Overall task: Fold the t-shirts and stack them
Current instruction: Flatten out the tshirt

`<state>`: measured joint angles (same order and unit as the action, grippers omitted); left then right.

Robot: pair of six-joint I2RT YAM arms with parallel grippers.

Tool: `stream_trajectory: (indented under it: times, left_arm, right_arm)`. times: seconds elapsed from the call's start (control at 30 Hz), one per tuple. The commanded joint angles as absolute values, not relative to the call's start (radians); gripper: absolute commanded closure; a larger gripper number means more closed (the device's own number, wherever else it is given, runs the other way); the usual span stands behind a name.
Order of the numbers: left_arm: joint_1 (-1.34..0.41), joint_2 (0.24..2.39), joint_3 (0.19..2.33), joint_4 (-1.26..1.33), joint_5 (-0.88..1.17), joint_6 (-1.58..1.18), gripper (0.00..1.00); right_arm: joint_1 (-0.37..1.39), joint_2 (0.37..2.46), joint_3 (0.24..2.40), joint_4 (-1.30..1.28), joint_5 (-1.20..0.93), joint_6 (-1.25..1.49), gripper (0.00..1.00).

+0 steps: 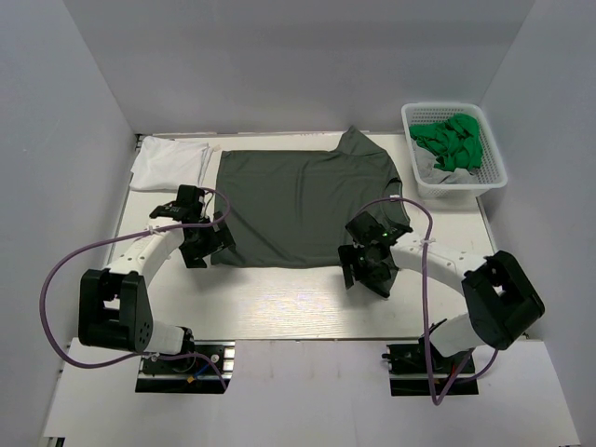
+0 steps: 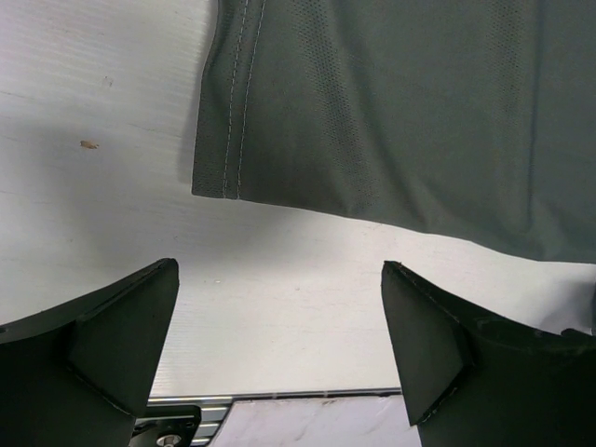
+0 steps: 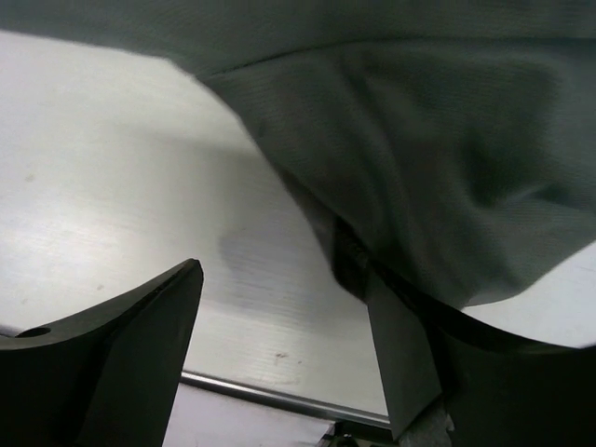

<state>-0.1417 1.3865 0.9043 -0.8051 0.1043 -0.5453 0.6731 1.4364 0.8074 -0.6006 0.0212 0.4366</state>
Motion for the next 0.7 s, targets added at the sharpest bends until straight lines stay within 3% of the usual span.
stream_trajectory:
  times: [0.0,0.2,0.33,0.57,0.67]
  left_arm:
    - [-0.143,1.384,0.933,-0.805,0.1,-0.535,0.0]
    - [-0.143,1.384,0.933,-0.805,0.1,-0.526,0.0]
    - [-0.143,1.374,0.923,-0.805,0.1,-0.526,0.0]
    - [-0.143,1.374,0.914,-0.796,0.109,-0.526,0.0]
    - [-0.143,1.384,0.914,-0.787,0.118,-0.526,0.0]
  right_arm:
    - [0.677,1.46,0.828,-0.618,0.144,0.459,0.24]
    - [0.68,1.488,0.83,-0.612,0.098,0.483,0.37]
    - [0.69,1.465,0.825,-0.604,0.057,0.505,0.53]
    - [0.704,1.436,0.853,-0.641,0.109,0.529,1.0]
    - [0.707,1.436,0.877,-0.707,0.136,0.52,1.0]
